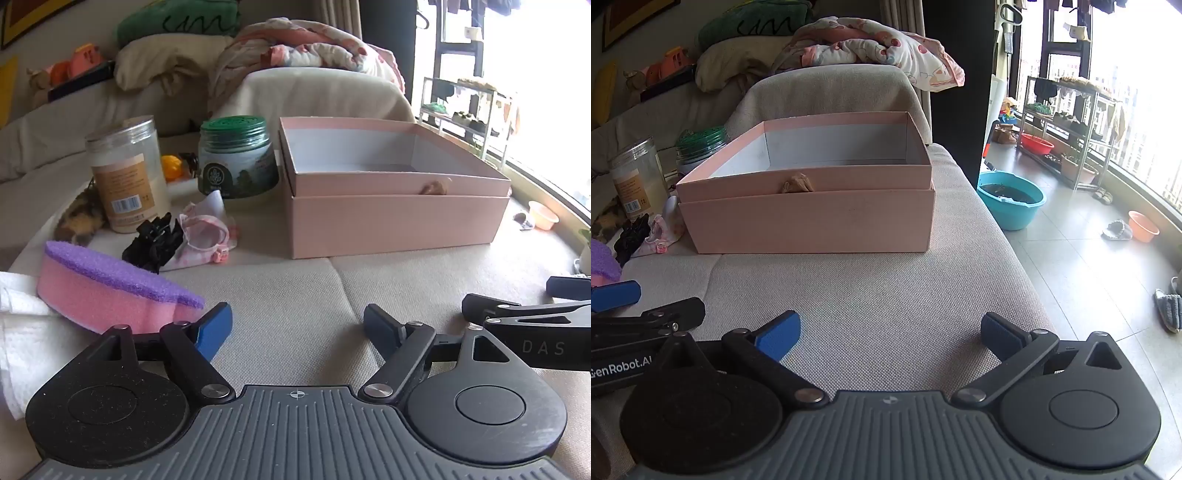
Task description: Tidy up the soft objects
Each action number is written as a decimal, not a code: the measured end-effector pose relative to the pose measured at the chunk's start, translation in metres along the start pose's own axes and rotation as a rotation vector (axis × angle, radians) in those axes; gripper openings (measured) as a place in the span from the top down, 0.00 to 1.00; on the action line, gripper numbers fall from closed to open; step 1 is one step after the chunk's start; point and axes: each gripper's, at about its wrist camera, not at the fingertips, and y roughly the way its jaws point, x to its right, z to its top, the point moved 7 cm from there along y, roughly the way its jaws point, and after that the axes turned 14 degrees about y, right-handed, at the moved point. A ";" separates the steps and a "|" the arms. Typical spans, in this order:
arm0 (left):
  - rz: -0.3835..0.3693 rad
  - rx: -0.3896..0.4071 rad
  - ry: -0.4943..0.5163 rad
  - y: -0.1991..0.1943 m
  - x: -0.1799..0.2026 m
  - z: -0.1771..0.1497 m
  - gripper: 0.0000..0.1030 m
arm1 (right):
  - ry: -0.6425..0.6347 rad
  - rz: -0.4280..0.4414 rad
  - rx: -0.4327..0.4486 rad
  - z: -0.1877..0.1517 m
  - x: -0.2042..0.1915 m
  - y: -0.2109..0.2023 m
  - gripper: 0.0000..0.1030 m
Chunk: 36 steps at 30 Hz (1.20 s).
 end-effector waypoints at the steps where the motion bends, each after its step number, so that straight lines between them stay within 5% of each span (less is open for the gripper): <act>1: -0.012 0.000 -0.015 0.000 0.000 0.000 0.18 | 0.000 0.000 0.000 0.000 0.000 0.000 0.00; 36: -0.009 -0.004 -0.008 0.000 0.000 0.000 0.19 | -0.001 0.000 0.000 0.000 0.000 0.000 0.00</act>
